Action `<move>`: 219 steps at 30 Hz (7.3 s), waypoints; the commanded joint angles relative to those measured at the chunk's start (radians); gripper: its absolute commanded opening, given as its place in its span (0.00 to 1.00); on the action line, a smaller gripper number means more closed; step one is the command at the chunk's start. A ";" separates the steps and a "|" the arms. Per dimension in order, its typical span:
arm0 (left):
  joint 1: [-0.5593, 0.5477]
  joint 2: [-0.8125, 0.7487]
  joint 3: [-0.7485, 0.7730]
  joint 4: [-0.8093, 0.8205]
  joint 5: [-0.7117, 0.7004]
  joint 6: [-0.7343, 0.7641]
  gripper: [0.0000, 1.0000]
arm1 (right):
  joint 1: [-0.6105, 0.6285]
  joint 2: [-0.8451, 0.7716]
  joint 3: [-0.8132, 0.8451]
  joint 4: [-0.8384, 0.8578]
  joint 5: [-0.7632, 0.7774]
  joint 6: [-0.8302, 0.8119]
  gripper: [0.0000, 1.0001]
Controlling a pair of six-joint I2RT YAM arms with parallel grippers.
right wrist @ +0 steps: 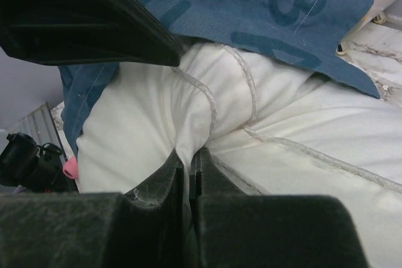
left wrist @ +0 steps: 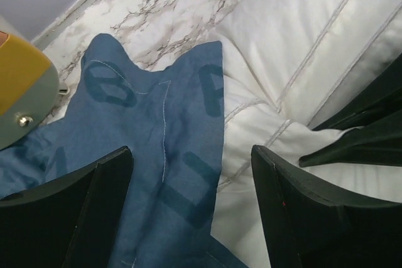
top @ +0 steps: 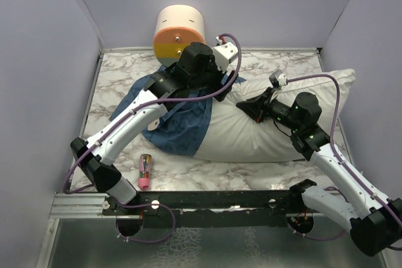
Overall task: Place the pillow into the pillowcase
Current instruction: Stuff the pillow into the pillowcase.
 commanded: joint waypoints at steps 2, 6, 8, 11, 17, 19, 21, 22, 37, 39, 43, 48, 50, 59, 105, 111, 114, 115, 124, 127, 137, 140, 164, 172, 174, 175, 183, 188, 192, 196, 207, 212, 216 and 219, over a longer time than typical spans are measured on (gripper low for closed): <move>-0.003 0.053 0.056 -0.019 -0.133 0.156 0.77 | 0.022 0.011 -0.027 -0.086 -0.080 0.015 0.01; -0.003 0.112 0.118 -0.051 -0.217 0.131 0.62 | 0.022 0.013 -0.023 -0.085 -0.081 0.014 0.01; -0.002 0.130 0.144 -0.052 -0.212 0.113 0.48 | 0.022 0.015 -0.024 -0.084 -0.081 0.015 0.01; -0.003 0.137 0.164 -0.017 -0.144 0.069 0.29 | 0.022 0.018 -0.020 -0.077 -0.081 0.018 0.01; -0.001 0.113 0.128 0.160 0.045 -0.093 0.00 | 0.022 0.032 -0.007 -0.044 -0.076 0.042 0.01; 0.000 0.113 0.118 0.209 0.086 -0.152 0.00 | 0.022 0.038 -0.002 -0.026 -0.071 0.056 0.01; 0.002 0.113 0.120 0.255 0.118 -0.223 0.00 | 0.022 0.041 0.007 -0.007 -0.055 0.078 0.01; 0.003 0.111 0.119 0.285 0.131 -0.255 0.00 | 0.022 0.043 0.013 0.010 -0.042 0.092 0.01; 0.005 0.054 0.052 0.847 0.285 -0.764 0.00 | 0.020 0.186 0.378 0.142 0.120 0.055 0.01; 0.005 0.031 -0.009 0.884 0.284 -0.805 0.00 | 0.021 0.192 0.342 0.162 0.077 0.068 0.01; 0.006 -0.018 -0.152 0.953 0.272 -0.876 0.00 | 0.022 0.189 0.238 0.168 0.049 0.093 0.01; 0.005 -0.095 -0.371 0.980 0.233 -0.905 0.00 | 0.021 0.173 0.092 0.128 0.037 0.063 0.01; 0.009 -0.140 -0.485 0.978 0.218 -0.914 0.00 | 0.022 0.144 0.049 0.114 -0.005 0.065 0.03; 0.025 -0.331 -0.818 0.953 0.128 -0.984 0.00 | 0.022 -0.058 0.004 -0.074 -0.192 0.013 0.26; 0.028 -0.072 -0.340 1.035 0.337 -0.912 0.00 | 0.017 0.167 0.366 -0.190 0.151 0.052 0.00; 0.072 0.061 0.017 0.907 0.369 -0.795 0.00 | 0.017 0.289 0.553 0.017 0.185 -0.009 0.00; 0.100 0.035 0.029 0.876 0.370 -0.764 0.00 | 0.017 0.248 0.506 0.103 0.187 -0.041 0.00; 0.107 0.009 -0.010 0.870 0.367 -0.758 0.00 | 0.017 0.220 0.461 0.125 0.187 -0.049 0.00; 0.117 -0.390 -0.798 0.764 0.346 -0.793 0.05 | 0.020 -0.044 -0.018 -0.019 -0.125 -0.018 0.01; 0.116 -0.509 -0.937 0.667 0.324 -0.826 0.18 | 0.024 -0.108 -0.114 -0.047 -0.237 0.057 0.05; 0.117 -0.672 -0.664 0.221 0.264 -0.717 0.70 | 0.024 -0.125 0.224 -0.380 -0.234 -0.096 0.56; 0.119 -0.638 -0.469 0.053 0.137 -0.651 0.68 | 0.025 -0.061 0.320 -0.354 -0.144 -0.075 0.69; 0.205 -0.118 -0.147 -0.188 -0.088 -0.459 0.70 | 0.025 0.306 0.449 -0.581 0.103 -0.109 0.78; 0.217 0.008 -0.115 -0.192 -0.060 -0.333 0.72 | 0.025 0.376 0.463 -0.562 0.084 -0.141 0.79; 0.222 0.056 -0.106 -0.214 -0.074 -0.305 0.72 | 0.025 0.402 0.480 -0.573 0.094 -0.159 0.80; 0.222 0.075 -0.104 -0.221 -0.095 -0.289 0.72 | 0.025 0.422 0.493 -0.586 0.089 -0.174 0.80; 0.227 0.176 -0.075 -0.171 -0.052 -0.244 0.23 | 0.043 0.567 0.515 -0.719 0.032 -0.265 0.76; 0.228 0.180 0.064 -0.087 0.031 -0.280 0.00 | 0.055 0.563 0.450 -0.730 0.008 -0.260 0.31; 0.228 0.170 0.185 0.065 0.144 -0.350 0.00 | 0.055 0.519 0.439 -0.672 0.020 -0.223 0.01; 0.228 0.161 0.201 0.300 0.292 -0.504 0.00 | 0.047 0.549 0.600 -0.600 0.073 -0.206 0.00; 0.229 -0.014 -0.043 0.594 0.380 -0.613 0.00 | 0.015 0.450 0.668 -0.198 0.052 -0.074 0.00; 0.248 -0.177 -0.489 0.734 0.328 -0.660 0.00 | 0.015 0.382 0.366 -0.137 -0.044 -0.080 0.02; 0.253 -0.243 -0.683 0.727 0.317 -0.652 0.00 | 0.015 0.231 0.234 -0.118 -0.086 -0.068 0.40; 0.252 -0.298 -0.774 0.738 0.338 -0.660 0.00 | 0.014 0.161 0.280 -0.184 0.004 -0.110 0.74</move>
